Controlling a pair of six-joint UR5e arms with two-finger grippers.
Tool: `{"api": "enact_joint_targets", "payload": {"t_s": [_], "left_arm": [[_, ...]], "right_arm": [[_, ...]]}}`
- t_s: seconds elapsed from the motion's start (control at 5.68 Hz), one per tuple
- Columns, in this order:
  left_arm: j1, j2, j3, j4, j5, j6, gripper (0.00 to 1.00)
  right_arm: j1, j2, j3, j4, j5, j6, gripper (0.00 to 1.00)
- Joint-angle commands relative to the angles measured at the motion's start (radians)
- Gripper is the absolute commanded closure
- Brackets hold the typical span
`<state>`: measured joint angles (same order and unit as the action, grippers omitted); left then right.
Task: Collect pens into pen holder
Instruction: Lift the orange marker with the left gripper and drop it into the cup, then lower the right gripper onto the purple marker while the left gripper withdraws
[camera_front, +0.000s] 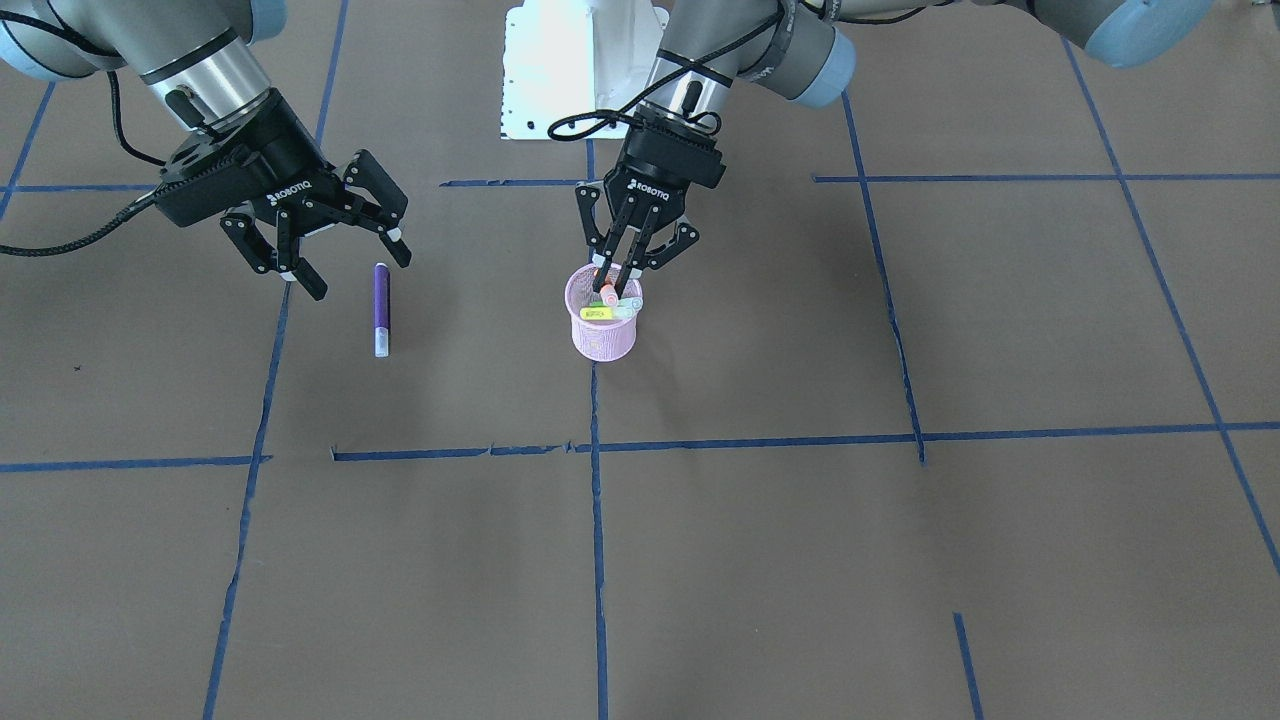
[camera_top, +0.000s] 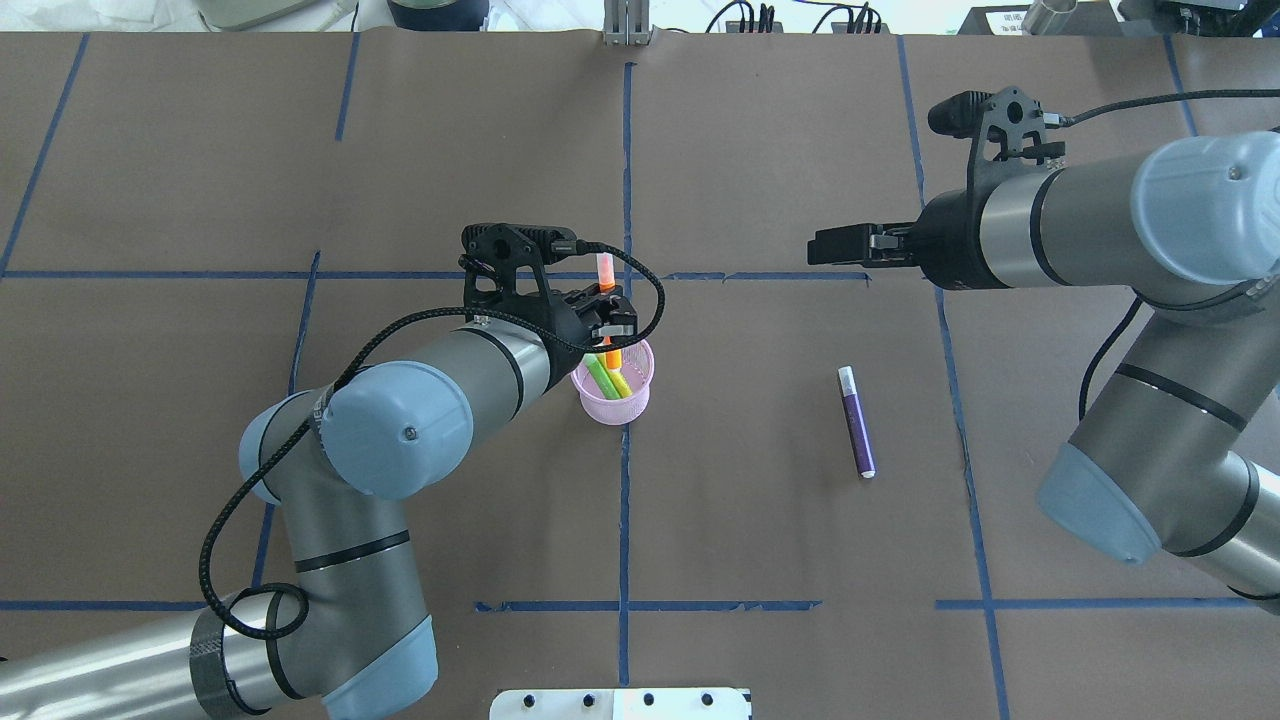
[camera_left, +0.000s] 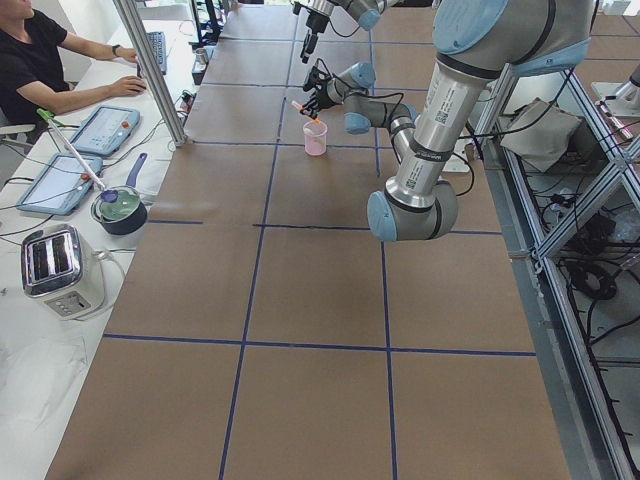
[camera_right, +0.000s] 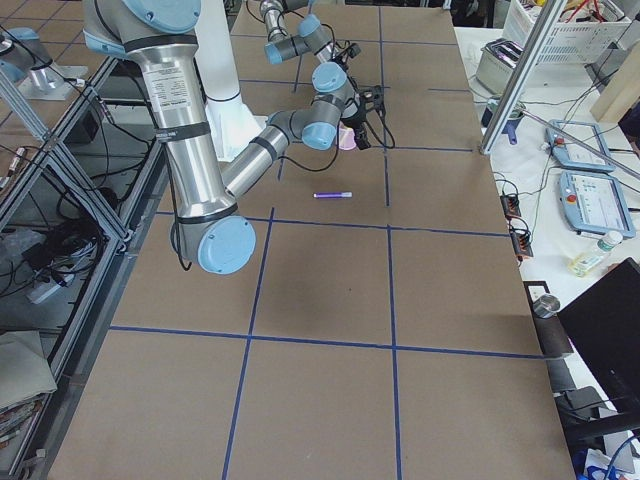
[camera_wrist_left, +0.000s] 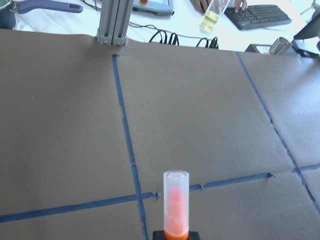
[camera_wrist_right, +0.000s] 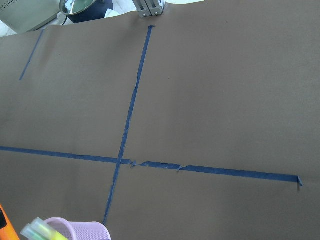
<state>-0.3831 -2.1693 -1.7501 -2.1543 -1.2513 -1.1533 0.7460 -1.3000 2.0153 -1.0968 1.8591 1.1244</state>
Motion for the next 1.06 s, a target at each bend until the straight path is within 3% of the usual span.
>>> {"api": "enact_joint_targets", "payload": {"t_s": [0.0, 0.53, 0.7, 0.88], "left_arm": [[0.003, 0.0, 0.009, -0.009, 0.0, 0.006, 0.25], [-0.043, 0.003, -0.018, -0.009, -0.029, 0.039, 0.25], [-0.112, 0.029, -0.025, 0.007, -0.134, 0.126, 0.18], [-0.196, 0.105, -0.026, 0.004, -0.274, 0.18, 0.13]], "right_arm": [[0.0, -0.002, -0.001, 0.0, 0.0, 0.0, 0.0], [-0.019, 0.008, -0.058, -0.005, 0.0, 0.0, 0.0], [-0.048, 0.011, -0.131, -0.006, 0.0, 0.0, 0.0], [-0.083, 0.034, -0.153, -0.158, 0.023, -0.002, 0.01]]}}
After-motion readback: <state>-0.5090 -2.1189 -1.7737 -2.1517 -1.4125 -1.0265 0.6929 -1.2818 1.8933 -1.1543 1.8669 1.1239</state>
